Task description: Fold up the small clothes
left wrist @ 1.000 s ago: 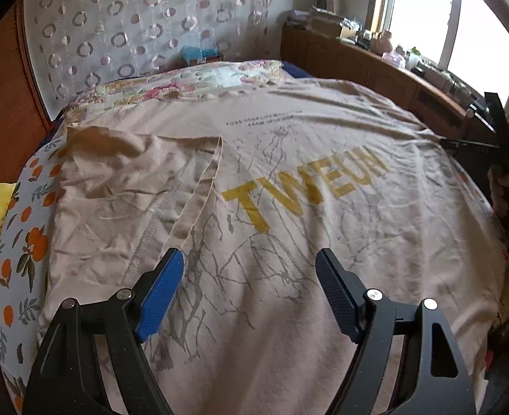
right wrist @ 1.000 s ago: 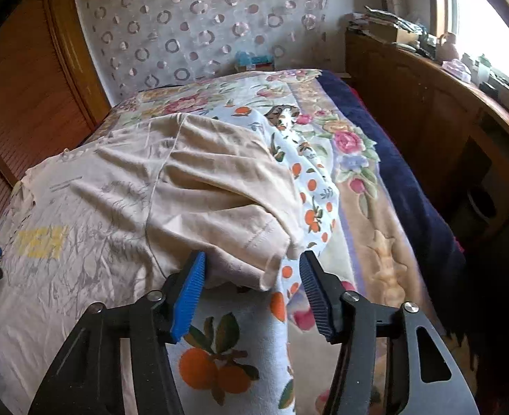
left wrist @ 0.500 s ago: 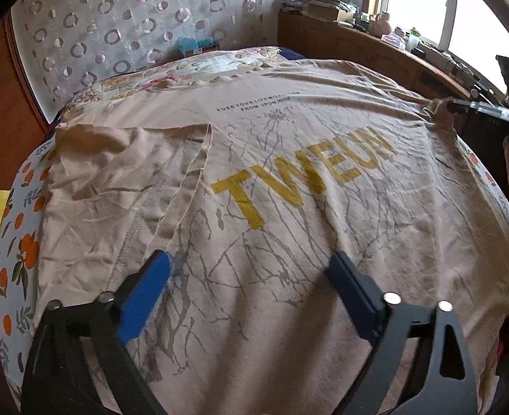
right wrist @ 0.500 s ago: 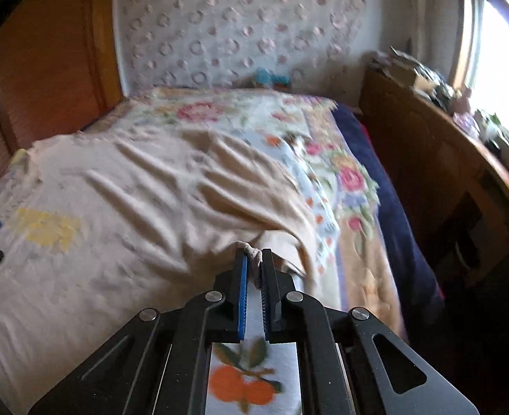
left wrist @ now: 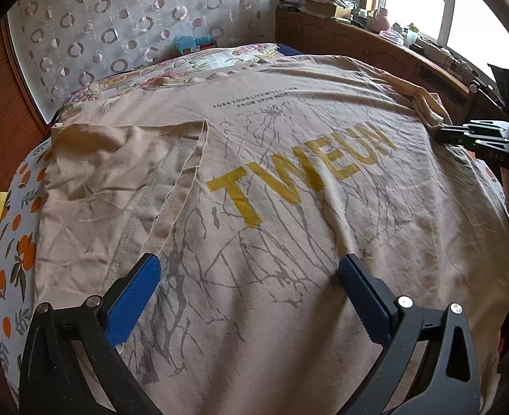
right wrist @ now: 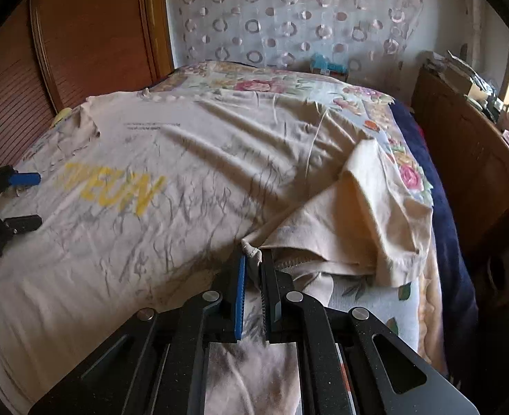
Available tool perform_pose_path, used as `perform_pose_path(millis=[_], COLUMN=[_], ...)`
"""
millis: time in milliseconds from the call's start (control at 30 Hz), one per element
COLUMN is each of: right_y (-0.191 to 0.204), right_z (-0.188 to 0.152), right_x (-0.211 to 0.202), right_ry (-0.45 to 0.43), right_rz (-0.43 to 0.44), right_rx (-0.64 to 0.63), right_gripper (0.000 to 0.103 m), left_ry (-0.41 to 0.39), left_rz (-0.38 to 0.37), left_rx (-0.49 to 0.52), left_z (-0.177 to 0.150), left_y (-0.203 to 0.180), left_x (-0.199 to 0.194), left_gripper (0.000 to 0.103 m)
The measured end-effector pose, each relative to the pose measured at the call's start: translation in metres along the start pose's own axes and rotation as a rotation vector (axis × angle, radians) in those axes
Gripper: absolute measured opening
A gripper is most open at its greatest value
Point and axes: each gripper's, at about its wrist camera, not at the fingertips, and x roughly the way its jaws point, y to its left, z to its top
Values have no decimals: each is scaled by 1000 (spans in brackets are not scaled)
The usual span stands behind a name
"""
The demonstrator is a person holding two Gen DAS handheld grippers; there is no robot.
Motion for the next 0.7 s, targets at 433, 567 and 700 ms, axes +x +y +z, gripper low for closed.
perform_pose_path(millis=[433, 567, 700], right_y=[-14, -34, -52], right_z=[-3, -3, 0], right_x=[-43, -41, -16], right_ry=[-83, -76, -28], right_rz=[-61, -111, -151], right_rx=[59, 103, 144], right_gripper=[45, 46, 46], left_ry=[-192, -246, -275], left_rz=[-10, -28, -32], left_rx=[-56, -72, -65], left_z=[-1, -1, -3], left_y=[2, 0, -7], left_x=[-58, -76, -86], left_gripper=[103, 103, 103])
